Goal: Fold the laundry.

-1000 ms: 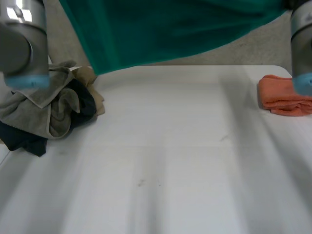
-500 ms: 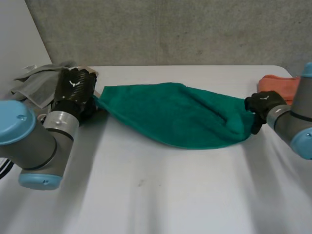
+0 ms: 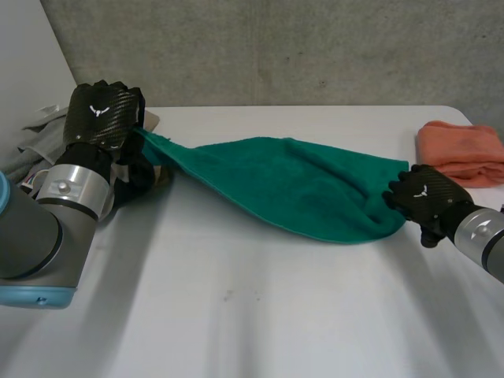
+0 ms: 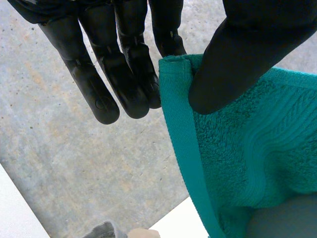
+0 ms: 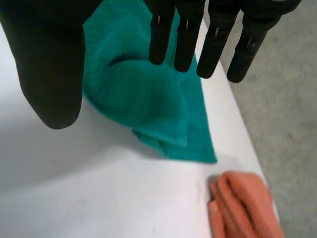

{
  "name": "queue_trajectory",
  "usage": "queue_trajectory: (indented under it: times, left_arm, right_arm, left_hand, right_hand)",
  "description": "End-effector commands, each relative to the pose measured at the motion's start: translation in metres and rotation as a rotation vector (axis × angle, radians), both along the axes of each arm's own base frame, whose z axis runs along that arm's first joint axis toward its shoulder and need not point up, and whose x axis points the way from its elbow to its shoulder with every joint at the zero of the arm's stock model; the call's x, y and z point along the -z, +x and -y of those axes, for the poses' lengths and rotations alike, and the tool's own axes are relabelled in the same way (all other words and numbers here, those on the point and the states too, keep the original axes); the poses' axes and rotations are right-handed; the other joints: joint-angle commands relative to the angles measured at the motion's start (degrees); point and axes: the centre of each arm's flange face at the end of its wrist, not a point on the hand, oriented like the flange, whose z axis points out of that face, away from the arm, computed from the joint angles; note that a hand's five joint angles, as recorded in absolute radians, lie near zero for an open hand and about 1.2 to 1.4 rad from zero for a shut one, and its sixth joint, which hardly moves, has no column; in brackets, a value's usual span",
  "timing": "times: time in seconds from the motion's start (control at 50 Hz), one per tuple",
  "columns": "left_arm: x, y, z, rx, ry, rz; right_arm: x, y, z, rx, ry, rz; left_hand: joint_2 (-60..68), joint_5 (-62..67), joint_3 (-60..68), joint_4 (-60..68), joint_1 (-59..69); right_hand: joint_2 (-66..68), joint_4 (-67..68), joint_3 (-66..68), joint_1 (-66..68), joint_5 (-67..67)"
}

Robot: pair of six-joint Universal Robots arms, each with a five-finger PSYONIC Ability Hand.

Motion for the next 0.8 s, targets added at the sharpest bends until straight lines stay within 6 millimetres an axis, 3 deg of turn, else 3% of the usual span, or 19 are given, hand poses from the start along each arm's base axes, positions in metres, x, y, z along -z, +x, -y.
queue_trajectory:
  times: [0.02, 0.18, 0.32, 0.36, 0.38, 0.4, 0.5, 0.56, 0.58, 0.62, 0.64, 0.7, 0.72, 0.8]
  left_arm:
    - [0.000, 0.002, 0.004, -0.010, -0.001, 0.001]
    - [0.000, 0.009, 0.012, -0.036, -0.003, 0.000]
    - [-0.001, 0.014, 0.018, -0.052, -0.007, -0.003]
    - [0.000, 0.016, 0.021, -0.061, -0.004, -0.002]
    - [0.001, 0.016, 0.021, -0.061, -0.002, -0.002]
    - [0.001, 0.016, 0.022, -0.064, -0.001, -0.002]
    - [-0.001, 0.016, 0.018, -0.060, 0.012, 0.004]
    - [-0.014, 0.018, 0.009, -0.060, 0.021, 0.006]
    - [-0.029, 0.022, 0.001, -0.066, 0.008, 0.002]
    - [-0.042, 0.027, -0.006, -0.071, 0.001, 0.003]
    - [-0.054, 0.033, -0.012, -0.084, -0.005, 0.003]
    - [-0.070, 0.043, -0.019, -0.105, -0.013, 0.005]
    - [-0.080, 0.047, -0.024, -0.112, -0.011, 0.011]
    - [-0.098, 0.057, -0.036, -0.118, 0.022, 0.028]
  right_arm:
    - [0.020, 0.007, 0.018, -0.088, -0.082, 0.046]
    - [0.051, 0.011, 0.039, -0.120, -0.057, 0.050]
    - [0.058, 0.014, 0.055, -0.128, -0.071, 0.047]
    - [0.059, 0.014, 0.063, -0.124, -0.086, 0.042]
    - [0.057, 0.014, 0.068, -0.122, -0.100, 0.042]
    - [0.055, 0.015, 0.070, -0.122, -0.107, 0.043]
    - [0.040, 0.006, 0.077, -0.015, -0.127, 0.026]
    - [0.010, 0.001, 0.071, 0.056, -0.138, 0.032]
    - [-0.021, -0.003, 0.063, 0.098, -0.150, 0.055]
    - [-0.045, -0.006, 0.054, 0.124, -0.154, 0.079]
    - [-0.072, -0.008, 0.043, 0.145, -0.167, 0.111]
    - [-0.115, -0.014, 0.030, 0.180, -0.205, 0.153]
    - [-0.137, -0.018, 0.022, 0.201, -0.220, 0.177]
    - [-0.175, -0.041, 0.006, 0.303, -0.208, 0.183]
  left_hand:
    - [11.27, 13.62, 11.51, 11.18, 14.40]
    - [11.27, 13.62, 11.51, 11.18, 14.40]
    - [11.27, 13.62, 11.51, 11.18, 14.40]
    - [11.27, 13.62, 11.51, 11.18, 14.40]
    - [11.27, 13.62, 11.51, 11.18, 14.40]
    - [11.27, 13.62, 11.51, 11.18, 14.40]
    - [11.27, 13.62, 11.51, 11.18, 14.40]
    - [11.27, 13.62, 11.51, 11.18, 14.40]
    - [11.27, 13.62, 11.51, 11.18, 14.40]
    - [11.27, 13.62, 11.51, 11.18, 14.40]
    - [11.27, 13.62, 11.51, 11.18, 14.40]
    - [11.27, 13.62, 11.51, 11.18, 14.40]
    - [11.27, 13.62, 11.51, 11.18, 14.40]
    - [11.27, 13.62, 11.51, 11.18, 14.40]
  right_hand:
    - [0.65, 0.66, 0.16, -0.56, 1.85]
    - [2.16, 2.17, 1.68, 0.95, 3.36]
    - [4.67, 4.68, 4.19, 3.46, 5.87]
    - [20.09, 20.10, 19.61, 18.88, 21.30]
    - [44.48, 44.48, 43.99, 43.26, 45.68]
    - [53.49, 53.50, 53.00, 52.27, 54.69]
    - [53.58, 53.59, 53.09, 52.36, 54.78]
    - [53.58, 53.59, 53.09, 52.36, 54.78]
    - [53.58, 53.59, 53.09, 52.36, 54.78]
    - [53.58, 53.59, 53.09, 52.36, 54.78]
    - [53.58, 53.59, 53.09, 52.36, 54.78]
    - [53.58, 53.59, 53.09, 52.36, 54.78]
    - [53.58, 53.59, 53.09, 52.36, 54.78]
    - [53.58, 53.59, 53.09, 52.36, 54.78]
